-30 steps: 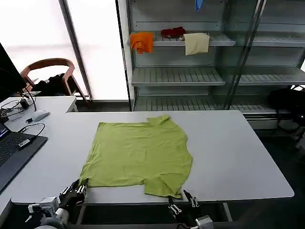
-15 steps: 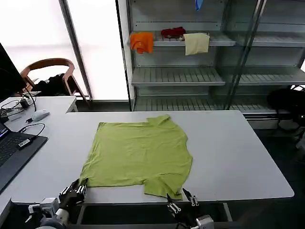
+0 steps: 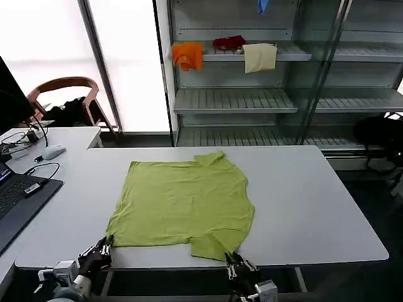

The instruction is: Fold and organize the clothes.

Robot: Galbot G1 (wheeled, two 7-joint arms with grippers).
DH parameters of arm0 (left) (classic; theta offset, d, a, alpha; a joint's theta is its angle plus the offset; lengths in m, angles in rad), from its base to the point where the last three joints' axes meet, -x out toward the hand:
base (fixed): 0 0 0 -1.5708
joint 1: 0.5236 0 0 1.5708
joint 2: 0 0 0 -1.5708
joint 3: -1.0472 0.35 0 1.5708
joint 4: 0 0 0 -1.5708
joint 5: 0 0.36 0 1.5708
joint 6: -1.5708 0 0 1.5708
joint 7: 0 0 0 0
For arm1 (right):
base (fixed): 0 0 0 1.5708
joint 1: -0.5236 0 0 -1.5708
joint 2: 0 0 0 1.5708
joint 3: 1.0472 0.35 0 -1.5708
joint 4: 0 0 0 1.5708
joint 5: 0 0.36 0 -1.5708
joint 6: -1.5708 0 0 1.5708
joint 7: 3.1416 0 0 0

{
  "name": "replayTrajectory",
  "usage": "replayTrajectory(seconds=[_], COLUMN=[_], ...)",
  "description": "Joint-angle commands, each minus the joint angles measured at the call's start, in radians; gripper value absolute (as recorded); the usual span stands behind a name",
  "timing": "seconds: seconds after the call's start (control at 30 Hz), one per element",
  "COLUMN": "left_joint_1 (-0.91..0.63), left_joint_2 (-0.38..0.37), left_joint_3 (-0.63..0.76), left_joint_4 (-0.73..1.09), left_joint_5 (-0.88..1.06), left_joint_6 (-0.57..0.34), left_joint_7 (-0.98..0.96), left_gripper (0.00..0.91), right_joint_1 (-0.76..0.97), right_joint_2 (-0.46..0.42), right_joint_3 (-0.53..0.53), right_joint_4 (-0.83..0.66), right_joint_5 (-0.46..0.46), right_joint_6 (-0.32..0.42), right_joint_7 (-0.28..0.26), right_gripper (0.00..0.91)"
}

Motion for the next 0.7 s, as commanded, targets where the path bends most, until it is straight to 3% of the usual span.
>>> replayTrajectory(seconds=[0.03, 0.43, 0.7], left_joint_1=[0.001, -0.002, -0.102], left_joint_2=[0.000, 0.010, 0.009], left_joint_3=[0.001, -0.016, -0.002], left_joint_4=[0.001, -0.082, -0.103], left_joint_5=[0.002, -0.015, -0.076], left_joint_6=[-0.001, -0.037, -0.020], left_joint_7=[0.008, 0.001, -0.073], left_gripper=[0.020, 0.010, 0.010], right_joint_1=[0.004, 0.012, 0.072], right_joint_2=[0.002, -0.006, -0.051], right_joint_3=[-0.001, 0.015, 0.056], right_joint_4=[-0.019, 0.051, 0.099], right_joint_5=[0.003, 0.001, 0.033], right_joint_6=[-0.001, 0.008, -0.010], right_joint_7=[0.000, 0.000, -0.016], right_gripper=[0.000, 0.000, 0.000])
